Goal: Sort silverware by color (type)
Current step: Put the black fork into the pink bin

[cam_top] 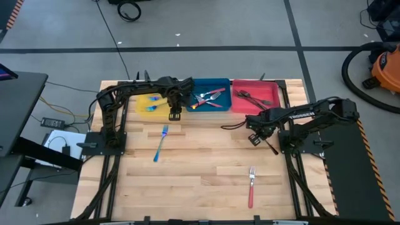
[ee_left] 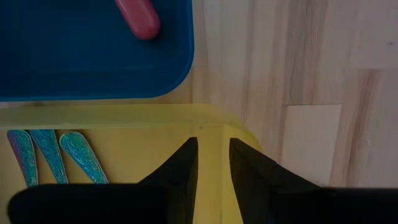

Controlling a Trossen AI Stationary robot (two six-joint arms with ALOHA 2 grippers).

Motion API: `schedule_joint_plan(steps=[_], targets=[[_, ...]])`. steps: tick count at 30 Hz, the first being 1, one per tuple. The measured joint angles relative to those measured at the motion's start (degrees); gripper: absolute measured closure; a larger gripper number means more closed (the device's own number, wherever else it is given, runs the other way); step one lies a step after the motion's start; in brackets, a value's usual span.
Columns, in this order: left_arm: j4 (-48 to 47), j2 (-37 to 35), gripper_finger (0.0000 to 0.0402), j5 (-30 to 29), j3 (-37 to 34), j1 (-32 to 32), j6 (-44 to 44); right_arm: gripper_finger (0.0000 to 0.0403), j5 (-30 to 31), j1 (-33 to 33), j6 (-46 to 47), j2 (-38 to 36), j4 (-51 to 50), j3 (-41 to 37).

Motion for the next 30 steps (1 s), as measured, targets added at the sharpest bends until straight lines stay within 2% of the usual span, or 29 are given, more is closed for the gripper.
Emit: schedule_joint_plan(steps=[8,14,18,22,30], targets=[[0.73,0.00,0.0310,0.01,0.00,0.00,-0.02,0.0392,1.97,-0.70,-5.97,0.15,-6.45,9.45],[1.28,0.00,0.0310,0.03,0.00,0.00,-0.04,0.0392,8.54,-4.41,-14.66,0.11,-12.13,20.54],[1.26,0.00,0.0310,0.01,0.00,0.00,-1.42,0.0392,14.13,-9.32,-22.52,0.04,-12.22,26.64],[1.29,0.00,0.0310,0.03,0.00,0.00,-1.76,0.0392,17.20,-16.07,-31.65,0.04,-9.47,29.02],[1.59,0.00,0.0310,0.01,0.00,0.00,-1.95,0.0392,12.82,-28.67,-50.05,4.45,-2.61,28.69]])
